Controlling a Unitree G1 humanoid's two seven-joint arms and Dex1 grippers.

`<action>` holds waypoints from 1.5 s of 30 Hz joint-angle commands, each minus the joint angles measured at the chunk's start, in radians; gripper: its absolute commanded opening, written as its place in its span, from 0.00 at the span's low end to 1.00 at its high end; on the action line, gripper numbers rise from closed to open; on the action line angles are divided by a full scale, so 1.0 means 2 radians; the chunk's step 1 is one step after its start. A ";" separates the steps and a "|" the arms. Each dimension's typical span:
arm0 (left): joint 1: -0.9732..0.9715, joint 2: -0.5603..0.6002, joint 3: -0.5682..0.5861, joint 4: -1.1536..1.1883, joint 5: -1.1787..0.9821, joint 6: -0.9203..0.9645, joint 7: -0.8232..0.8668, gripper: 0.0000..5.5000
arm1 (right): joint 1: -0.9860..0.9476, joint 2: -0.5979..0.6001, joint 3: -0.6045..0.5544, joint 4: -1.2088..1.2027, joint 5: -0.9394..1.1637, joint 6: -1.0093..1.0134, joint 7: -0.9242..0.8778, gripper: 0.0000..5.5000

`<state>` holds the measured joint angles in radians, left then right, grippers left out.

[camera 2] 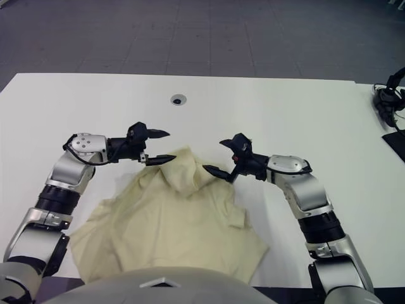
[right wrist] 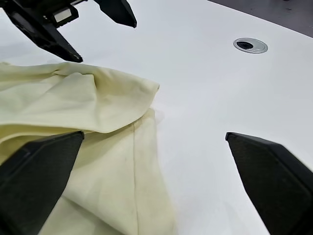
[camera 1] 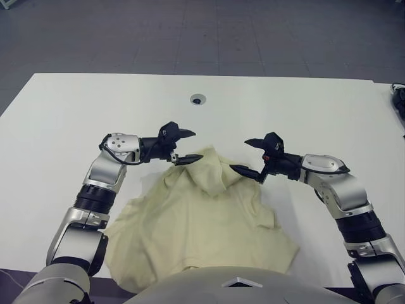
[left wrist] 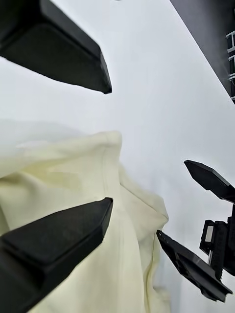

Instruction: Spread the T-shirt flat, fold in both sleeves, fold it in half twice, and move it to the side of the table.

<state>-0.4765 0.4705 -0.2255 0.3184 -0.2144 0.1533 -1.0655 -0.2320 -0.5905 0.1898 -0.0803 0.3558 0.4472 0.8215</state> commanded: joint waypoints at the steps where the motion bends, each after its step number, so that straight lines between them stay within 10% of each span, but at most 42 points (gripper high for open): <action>1: -0.022 -0.019 -0.007 0.043 0.021 -0.002 0.010 0.59 | 0.008 0.001 -0.003 0.009 -0.015 -0.013 0.004 0.98; 9: -0.028 -0.038 -0.032 0.110 0.070 -0.038 0.019 0.34 | 0.013 0.006 -0.011 0.013 -0.026 -0.027 0.003 0.98; 20: -0.028 -0.044 -0.027 0.117 0.078 -0.044 0.010 0.01 | 0.016 0.012 -0.018 0.015 -0.038 -0.037 -0.003 0.67; 38: 0.037 0.005 0.071 -0.036 0.004 -0.021 0.006 0.00 | 0.017 0.022 -0.017 0.021 -0.052 -0.046 0.001 0.32; 45: 0.112 0.044 0.105 -0.143 -0.031 -0.005 -0.001 0.00 | 0.017 0.022 -0.017 0.014 -0.045 -0.041 0.012 0.50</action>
<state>-0.3121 0.5196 -0.0325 0.1020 -0.2609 0.1343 -1.0569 -0.1960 -0.5453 0.1617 -0.0417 0.2610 0.3555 0.8347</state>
